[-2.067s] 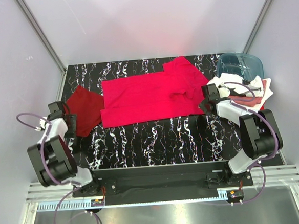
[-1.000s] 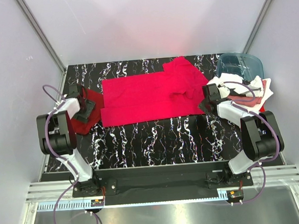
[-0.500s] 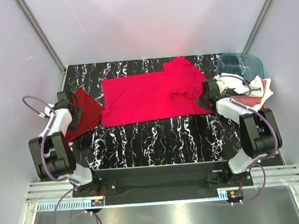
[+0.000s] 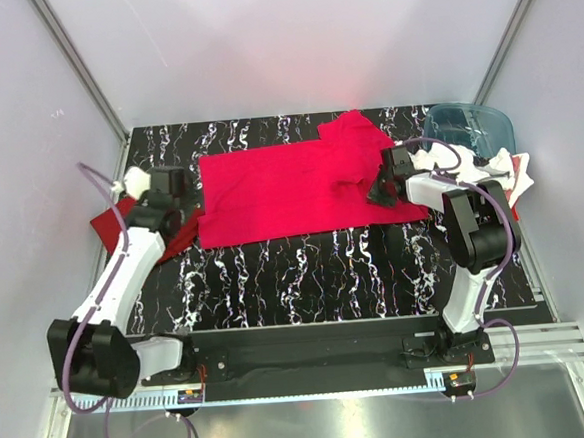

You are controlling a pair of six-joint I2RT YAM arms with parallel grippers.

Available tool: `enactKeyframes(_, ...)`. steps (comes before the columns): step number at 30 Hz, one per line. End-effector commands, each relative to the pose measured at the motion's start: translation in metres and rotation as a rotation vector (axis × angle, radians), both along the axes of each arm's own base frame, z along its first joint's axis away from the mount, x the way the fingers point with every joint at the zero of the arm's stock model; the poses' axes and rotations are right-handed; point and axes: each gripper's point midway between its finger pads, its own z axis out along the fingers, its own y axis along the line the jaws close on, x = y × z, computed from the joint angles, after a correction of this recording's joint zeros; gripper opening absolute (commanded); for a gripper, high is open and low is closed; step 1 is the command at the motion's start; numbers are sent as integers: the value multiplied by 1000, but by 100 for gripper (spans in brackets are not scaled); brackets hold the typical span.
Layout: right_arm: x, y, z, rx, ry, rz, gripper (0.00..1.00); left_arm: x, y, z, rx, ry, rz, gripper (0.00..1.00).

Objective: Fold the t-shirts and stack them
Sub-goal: Fold the tshirt

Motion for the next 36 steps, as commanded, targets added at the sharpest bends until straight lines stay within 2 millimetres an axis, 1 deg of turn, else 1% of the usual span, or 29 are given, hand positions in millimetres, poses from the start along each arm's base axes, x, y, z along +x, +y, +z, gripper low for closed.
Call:
enactKeyframes(1, 17, 10, 19, -3, -56, 49, 0, 23, -79, 18, -52, -149, -307, 75)
enactKeyframes(2, 18, 9, 17, -18, -50, 48, 0, 22, -98, 11, -88, -143, -376, 75)
enactKeyframes(3, 23, 12, 17, -26, -48, 56, 0, 22, -113, 7, -103, -143, -423, 74)
enactKeyframes(4, 22, 16, 15, -37, -40, 76, 0, 21, -135, 0, -107, -129, -491, 73)
enactKeyframes(7, 27, 19, 8, -63, -31, 73, 0, 20, -163, -12, -80, -113, -560, 73)
enactKeyframes(8, 28, 20, 5, -70, -27, 73, 0, 19, -180, -26, -85, -82, -604, 73)
enactKeyframes(9, 33, 21, 7, -70, -34, 70, 0, 23, -189, -23, -92, -80, -622, 73)
enactKeyframes(10, 31, 20, -2, -76, -8, 67, 0, 23, -194, -30, -91, -51, -637, 73)
enactKeyframes(11, 33, 17, -4, -91, -6, 55, 0, 23, -204, -43, -97, -12, -669, 73)
enactKeyframes(12, 38, 18, -5, -94, -5, 54, 0, 27, -209, -44, -97, -5, -677, 73)
enactKeyframes(13, 40, 17, -6, -98, 4, 44, 0, 27, -211, -48, -94, 17, -680, 73)
enactKeyframes(14, 44, 15, -5, -109, 0, 33, 0, 27, -213, -59, -93, 45, -683, 73)
enactKeyframes(15, 53, 16, -1, -110, -14, 27, 0, 29, -215, -61, -96, 50, -687, 73)
enactKeyframes(17, 63, 14, 0, -132, -17, 6, 0, 29, -218, -67, -108, 63, -690, 72)
enactKeyframes(18, 78, 15, 3, -141, -34, -5, 0, 29, -219, -73, -109, 78, -693, 72)
enactKeyframes(19, 80, 12, 1, -161, -15, -9, 0, 30, -220, -75, -111, 85, -693, 72)
enactKeyframes(20, 97, 10, 1, -184, -30, -31, 0, 30, -221, -78, -112, 92, -693, 72)
enactKeyframes(22, 105, 5, -4, -218, -4, -39, 0, 29, -220, -88, -106, 130, -687, 73)
enactKeyframes(23, 111, 2, -6, -239, 2, -53, 0, 34, -219, -83, -93, 123, -677, 73)
enactKeyframes(24, 123, -1, -4, -252, -7, -68, 1, 37, -215, -84, -70, 135, -660, 72)
enactKeyframes(25, 128, 0, -2, -251, -17, -69, 4, 35, -214, -86, -67, 148, -659, 72)
enactKeyframes(27, 141, -2, 10, -260, -67, -84, 10, 38, -208, -84, -40, 140, -636, 72)
enactKeyframes(28, 145, -7, 15, -264, -84, -93, 19, 38, -206, -83, -31, 138, -632, 73)
enactKeyframes(29, 150, -11, 25, -272, -109, -110, 22, 39, -204, -82, -20, 136, -621, 73)
enactKeyframes(31, 157, -16, 36, -282, -140, -113, 30, 39, -204, -83, -19, 140, -619, 73)
enactKeyframes(32, 162, -19, 45, -282, -160, -118, 40, 38, -204, -85, -23, 145, -622, 73)
enactKeyframes(34, 164, -24, 50, -295, -162, -111, 47, 39, -205, -84, -22, 149, -624, 73)
enactKeyframes(35, 168, -26, 56, -296, -175, -114, 51, 39, -205, -85, -23, 152, -623, 72)
enactKeyframes(36, 169, -28, 56, -302, -174, -113, 52, 39, -205, -84, -22, 153, -623, 73)
